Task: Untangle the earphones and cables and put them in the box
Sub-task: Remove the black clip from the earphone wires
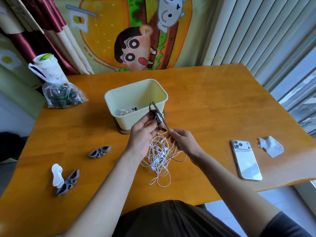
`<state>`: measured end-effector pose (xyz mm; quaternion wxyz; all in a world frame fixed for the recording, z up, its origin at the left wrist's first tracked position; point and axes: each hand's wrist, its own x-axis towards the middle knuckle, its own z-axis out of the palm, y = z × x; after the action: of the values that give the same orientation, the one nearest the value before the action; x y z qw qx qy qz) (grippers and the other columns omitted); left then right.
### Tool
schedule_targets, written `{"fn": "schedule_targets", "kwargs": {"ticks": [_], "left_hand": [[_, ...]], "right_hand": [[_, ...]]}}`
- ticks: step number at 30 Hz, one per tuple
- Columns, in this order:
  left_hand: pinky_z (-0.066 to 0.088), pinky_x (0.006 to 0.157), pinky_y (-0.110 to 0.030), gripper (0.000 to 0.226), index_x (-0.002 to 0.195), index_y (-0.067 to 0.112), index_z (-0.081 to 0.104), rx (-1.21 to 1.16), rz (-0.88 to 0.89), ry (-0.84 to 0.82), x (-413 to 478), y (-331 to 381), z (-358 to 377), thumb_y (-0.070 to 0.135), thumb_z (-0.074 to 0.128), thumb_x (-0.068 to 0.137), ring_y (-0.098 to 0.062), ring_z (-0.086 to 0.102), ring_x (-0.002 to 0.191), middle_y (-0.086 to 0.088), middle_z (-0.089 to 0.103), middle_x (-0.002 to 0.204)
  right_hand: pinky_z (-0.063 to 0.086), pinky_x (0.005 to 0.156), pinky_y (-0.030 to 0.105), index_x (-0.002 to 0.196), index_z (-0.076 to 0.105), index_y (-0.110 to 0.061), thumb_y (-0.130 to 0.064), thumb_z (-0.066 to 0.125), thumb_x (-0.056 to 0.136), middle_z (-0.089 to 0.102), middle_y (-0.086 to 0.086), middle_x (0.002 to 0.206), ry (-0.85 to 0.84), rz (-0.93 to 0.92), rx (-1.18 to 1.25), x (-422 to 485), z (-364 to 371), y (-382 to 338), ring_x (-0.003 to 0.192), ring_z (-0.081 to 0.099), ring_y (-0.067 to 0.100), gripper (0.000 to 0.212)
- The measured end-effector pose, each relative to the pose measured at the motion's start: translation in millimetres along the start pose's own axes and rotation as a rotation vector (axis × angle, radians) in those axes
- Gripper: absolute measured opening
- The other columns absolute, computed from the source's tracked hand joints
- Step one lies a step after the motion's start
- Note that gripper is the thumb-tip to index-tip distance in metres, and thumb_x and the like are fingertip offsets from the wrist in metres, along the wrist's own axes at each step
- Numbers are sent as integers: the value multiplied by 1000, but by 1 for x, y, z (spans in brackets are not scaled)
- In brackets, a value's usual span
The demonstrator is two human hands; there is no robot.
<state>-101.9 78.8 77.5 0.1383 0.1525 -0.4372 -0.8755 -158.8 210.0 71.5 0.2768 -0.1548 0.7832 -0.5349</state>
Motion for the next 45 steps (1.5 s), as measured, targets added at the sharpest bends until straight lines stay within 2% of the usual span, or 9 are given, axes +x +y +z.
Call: {"fn": "schedule_targets", "kwargs": {"ticks": [5,8,11,14,22,30,35,41,45], "left_hand": [[55,89,-31,32,118,9,60,-41,12,136,1,-4,2,-6,46,94,-18,65,99,-1,70,107],[53,89,-32,30,108,15,65,38,34,192,0,-7,3,-5,48,94,-16,62,89,4,73,94],[53,90,-32,31,107,21,68,462,158,284,3,-11,-5,-3,54,92,-16,65,91,-3,68,98],[48,83,-12,34,120,9,65,894,318,267,5,-15,-16,-5,57,89,-19,63,95,-8,56,102],[37,79,2,39,122,4,62,1145,327,69,-2,-23,-27,-11,58,87,-12,53,96,-3,54,99],[46,87,-18,40,124,10,61,1050,200,-89,-6,-21,-19,-8,58,88,-14,55,97,-7,57,104],[43,84,-10,40,125,13,61,916,79,-147,-5,-14,-21,-5,56,90,-2,55,94,-1,56,102],[46,100,-26,39,113,26,65,683,-27,-254,-7,-6,-17,-5,53,91,-14,59,111,-10,63,117],[53,90,-28,32,111,11,63,313,-69,-201,-6,-3,-6,-8,46,93,-14,62,99,-3,69,104]], "right_hand": [[28,44,13,71,58,-17,-25,42,100,48,-6,56,-55,6,-2,-5,6,-6,45,35,4,34],[28,46,16,70,59,-18,-25,42,99,50,-6,56,-66,-23,-53,-7,8,-8,48,36,8,35],[29,46,17,71,60,-18,-24,43,99,51,-7,56,-81,-82,-125,-11,11,-11,47,37,7,34],[28,44,11,74,62,-17,-23,44,99,52,-7,59,-90,-165,-249,-16,11,-14,42,39,1,32],[28,46,19,82,69,-20,-24,48,97,56,-2,64,-47,-192,-400,-5,-18,-24,47,38,7,25],[25,40,15,80,69,-19,-25,53,95,54,-4,65,54,-182,-393,3,-42,-31,48,35,7,23],[25,41,14,81,70,-17,-28,54,94,57,-7,67,67,-188,-388,5,-43,-34,49,36,8,23],[24,46,23,78,68,-20,-29,53,95,65,19,77,89,-213,-409,10,-40,-32,55,37,16,23],[28,47,18,78,68,-19,-30,52,95,57,-5,65,103,-216,-315,9,-38,-30,54,41,9,26]]}}
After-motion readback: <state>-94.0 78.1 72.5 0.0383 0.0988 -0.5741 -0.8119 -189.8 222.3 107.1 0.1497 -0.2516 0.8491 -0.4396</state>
